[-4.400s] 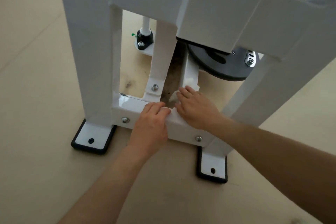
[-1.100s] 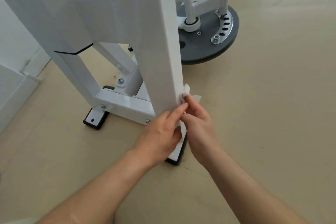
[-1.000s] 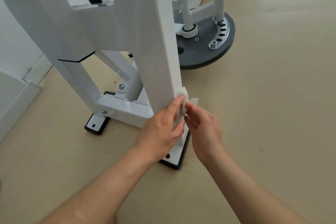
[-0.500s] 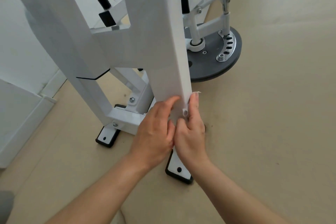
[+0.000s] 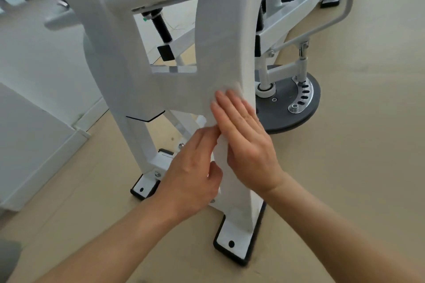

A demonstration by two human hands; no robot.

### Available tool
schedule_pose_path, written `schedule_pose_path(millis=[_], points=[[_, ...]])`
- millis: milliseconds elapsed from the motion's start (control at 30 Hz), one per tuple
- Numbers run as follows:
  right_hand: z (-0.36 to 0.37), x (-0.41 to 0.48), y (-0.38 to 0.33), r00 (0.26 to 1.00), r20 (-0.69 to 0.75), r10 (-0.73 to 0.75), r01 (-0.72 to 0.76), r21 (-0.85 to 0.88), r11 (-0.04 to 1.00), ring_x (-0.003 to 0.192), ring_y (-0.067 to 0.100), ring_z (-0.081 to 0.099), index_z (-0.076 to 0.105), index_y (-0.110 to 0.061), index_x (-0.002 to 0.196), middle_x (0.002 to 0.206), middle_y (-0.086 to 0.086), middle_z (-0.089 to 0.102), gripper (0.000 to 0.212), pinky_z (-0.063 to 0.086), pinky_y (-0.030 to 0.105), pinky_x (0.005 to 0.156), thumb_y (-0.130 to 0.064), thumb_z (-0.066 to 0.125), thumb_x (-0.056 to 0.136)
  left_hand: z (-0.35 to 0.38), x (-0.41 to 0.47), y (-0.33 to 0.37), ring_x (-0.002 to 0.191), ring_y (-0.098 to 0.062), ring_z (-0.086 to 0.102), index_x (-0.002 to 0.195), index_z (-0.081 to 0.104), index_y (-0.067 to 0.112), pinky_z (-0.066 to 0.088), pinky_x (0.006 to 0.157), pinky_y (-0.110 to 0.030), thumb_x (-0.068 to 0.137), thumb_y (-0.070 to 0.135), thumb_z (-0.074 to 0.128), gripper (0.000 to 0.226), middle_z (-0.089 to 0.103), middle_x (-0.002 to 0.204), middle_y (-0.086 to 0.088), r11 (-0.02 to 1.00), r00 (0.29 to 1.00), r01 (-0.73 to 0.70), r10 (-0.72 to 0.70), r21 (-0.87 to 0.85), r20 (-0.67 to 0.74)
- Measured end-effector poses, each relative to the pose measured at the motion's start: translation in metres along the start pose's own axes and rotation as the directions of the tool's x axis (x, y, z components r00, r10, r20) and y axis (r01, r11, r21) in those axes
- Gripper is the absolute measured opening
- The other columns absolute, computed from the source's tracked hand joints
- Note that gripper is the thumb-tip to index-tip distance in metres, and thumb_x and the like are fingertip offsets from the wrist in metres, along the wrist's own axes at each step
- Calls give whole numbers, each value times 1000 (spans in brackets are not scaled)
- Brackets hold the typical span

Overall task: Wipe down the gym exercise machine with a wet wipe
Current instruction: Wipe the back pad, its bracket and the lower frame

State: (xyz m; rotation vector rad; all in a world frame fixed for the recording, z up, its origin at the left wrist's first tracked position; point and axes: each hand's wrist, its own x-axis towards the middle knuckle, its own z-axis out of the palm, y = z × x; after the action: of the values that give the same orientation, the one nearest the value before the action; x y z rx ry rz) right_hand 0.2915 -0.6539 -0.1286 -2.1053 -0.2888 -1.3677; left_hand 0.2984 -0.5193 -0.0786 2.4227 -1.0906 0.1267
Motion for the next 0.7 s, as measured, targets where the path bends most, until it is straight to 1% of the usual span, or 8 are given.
schedule_pose_path(millis=[67,133,233,333,400,533,600,700], points=[[-3,27,14,951,200,-236,282,-247,927,135,33,45,57,2,131,140,19,53,38,32,45,115,-4,35,101,-10,-5,-4,102,-4,50,127,39,30,49,84,-27,81,1,53,56,41,115,22,1000,1000,6,-6,30,3],[-5,32,20,865,406,-295,452,-377,808,133,34,48,62,3,125,136,20,57,39,28,45,115,-8,36,98,-21,-12,-12,103,-2,49,128,46,26,43,85,-16,79,0,50,56,43,122,19,996,1000,-16,16,82,11],[-6,0,21,680,676,-284,644,-365,673,133,37,47,62,4,125,137,22,55,45,20,50,117,-17,36,95,-36,-23,-22,103,-5,50,125,54,23,40,80,-9,76,4,49,52,47,126,8,967,995,-81,63,242,81],[-11,-25,19,452,867,-209,785,-275,554,132,37,48,61,2,127,138,22,53,51,14,53,118,-24,38,90,-48,-36,-29,100,-18,57,118,54,24,55,66,-30,75,11,49,45,47,125,1,895,951,-210,92,395,296],[-16,-9,20,444,873,-202,790,-275,547,130,35,51,62,1,126,136,21,56,51,13,51,117,-22,36,90,-56,-43,-34,104,-24,57,118,51,23,56,61,-39,78,13,47,41,42,128,-1,844,879,-320,95,431,468],[-16,32,14,576,794,-192,699,-357,620,131,38,49,59,7,127,136,24,55,51,20,49,118,-12,25,93,-65,-47,-49,117,-21,44,129,46,23,52,77,-42,91,15,42,40,36,137,0,796,770,-399,21,455,638],[-10,17,9,519,835,-181,735,-328,594,128,37,53,61,8,124,133,25,56,46,25,47,114,-11,34,91,-62,-55,-63,120,-19,40,134,42,25,48,86,-42,93,16,40,42,33,138,2,809,745,-362,-48,463,666],[-2,-13,-2,357,930,-83,818,-268,510,129,37,51,58,8,127,136,26,52,51,20,47,112,-16,46,83,-53,-74,-93,121,-18,38,136,40,25,44,93,-40,93,16,39,43,34,139,3,839,707,-299,-124,454,696]])
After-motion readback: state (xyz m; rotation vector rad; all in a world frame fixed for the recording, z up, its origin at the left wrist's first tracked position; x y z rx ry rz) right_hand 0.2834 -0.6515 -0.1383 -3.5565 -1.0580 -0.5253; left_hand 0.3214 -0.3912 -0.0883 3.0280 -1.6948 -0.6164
